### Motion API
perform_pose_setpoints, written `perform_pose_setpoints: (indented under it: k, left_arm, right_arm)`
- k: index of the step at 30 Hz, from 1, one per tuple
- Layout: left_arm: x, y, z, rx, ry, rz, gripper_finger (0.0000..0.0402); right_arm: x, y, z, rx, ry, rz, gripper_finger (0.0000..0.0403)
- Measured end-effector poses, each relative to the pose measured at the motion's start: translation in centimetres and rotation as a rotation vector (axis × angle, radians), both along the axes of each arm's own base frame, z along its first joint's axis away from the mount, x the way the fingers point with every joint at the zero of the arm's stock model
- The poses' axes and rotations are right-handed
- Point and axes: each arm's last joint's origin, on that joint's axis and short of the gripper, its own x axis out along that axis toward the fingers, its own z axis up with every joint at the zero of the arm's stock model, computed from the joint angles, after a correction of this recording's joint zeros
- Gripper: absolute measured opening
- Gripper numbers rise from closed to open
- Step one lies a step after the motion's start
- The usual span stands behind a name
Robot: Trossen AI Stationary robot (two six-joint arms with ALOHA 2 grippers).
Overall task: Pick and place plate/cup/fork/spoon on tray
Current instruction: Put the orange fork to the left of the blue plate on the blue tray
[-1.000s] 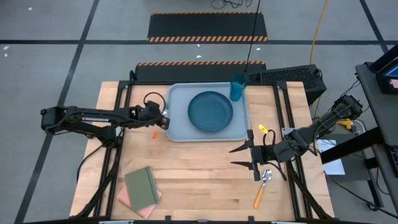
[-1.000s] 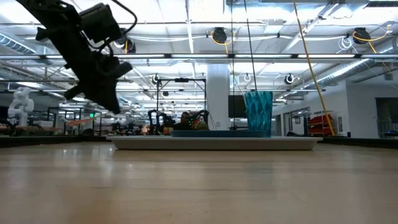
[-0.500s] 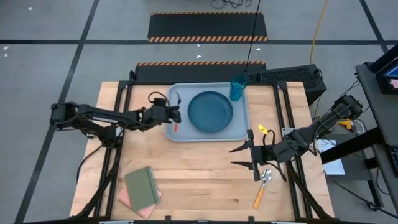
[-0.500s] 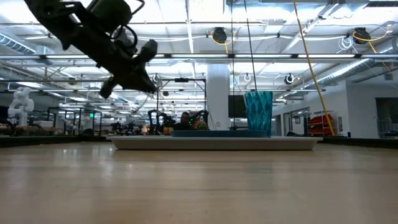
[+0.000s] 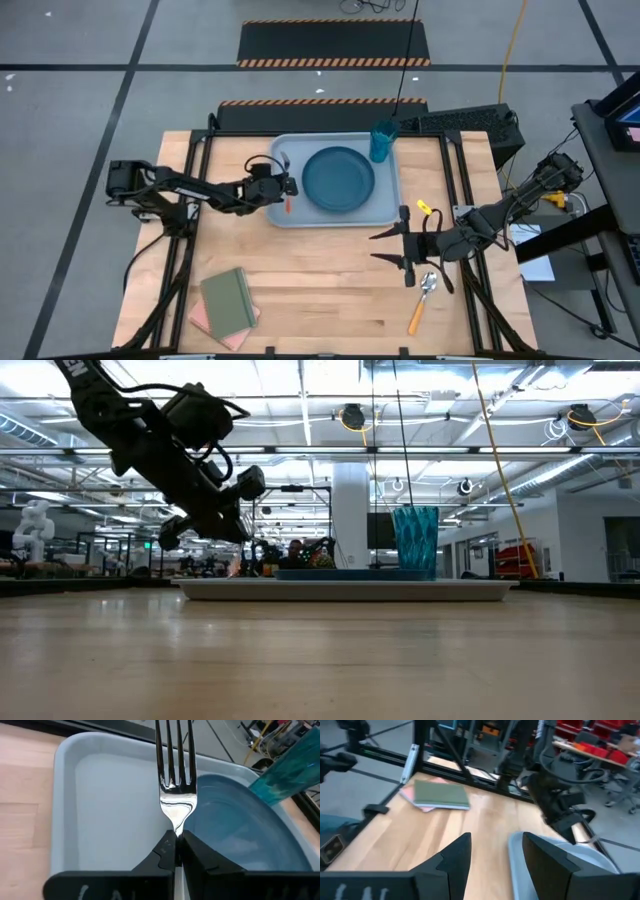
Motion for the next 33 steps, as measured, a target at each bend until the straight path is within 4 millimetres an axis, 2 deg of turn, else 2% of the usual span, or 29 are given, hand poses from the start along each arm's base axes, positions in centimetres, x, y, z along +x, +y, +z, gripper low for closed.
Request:
perform_pose_setpoints:
  k: [9,20,25,33]
  left_arm:
    - [0.8,1.5,-1.9,-0.065,-0.028,-0.024,0.0016]
    - [4.6,3.3,-2.2,-0.059,0.04,-0.048,0.0018]
    - [4.7,3.7,-1.9,-0.1,0.111,-0.018,0.0014]
    - [4.5,4.2,-2.0,-0.112,0.117,0.009,0.0021]
  right_arm:
    - [0.0,-0.1,0.0,0.041,-0.007,-0.034,0.0171]
    - [0.0,-0.1,-0.1,0.025,0.004,-0.031,0.0171]
    - [-0.1,0.0,-0.2,0.039,0.016,-0.035,0.0171]
    - [-0.2,-0.1,-0.4,0.067,0.033,-0.045,0.0171]
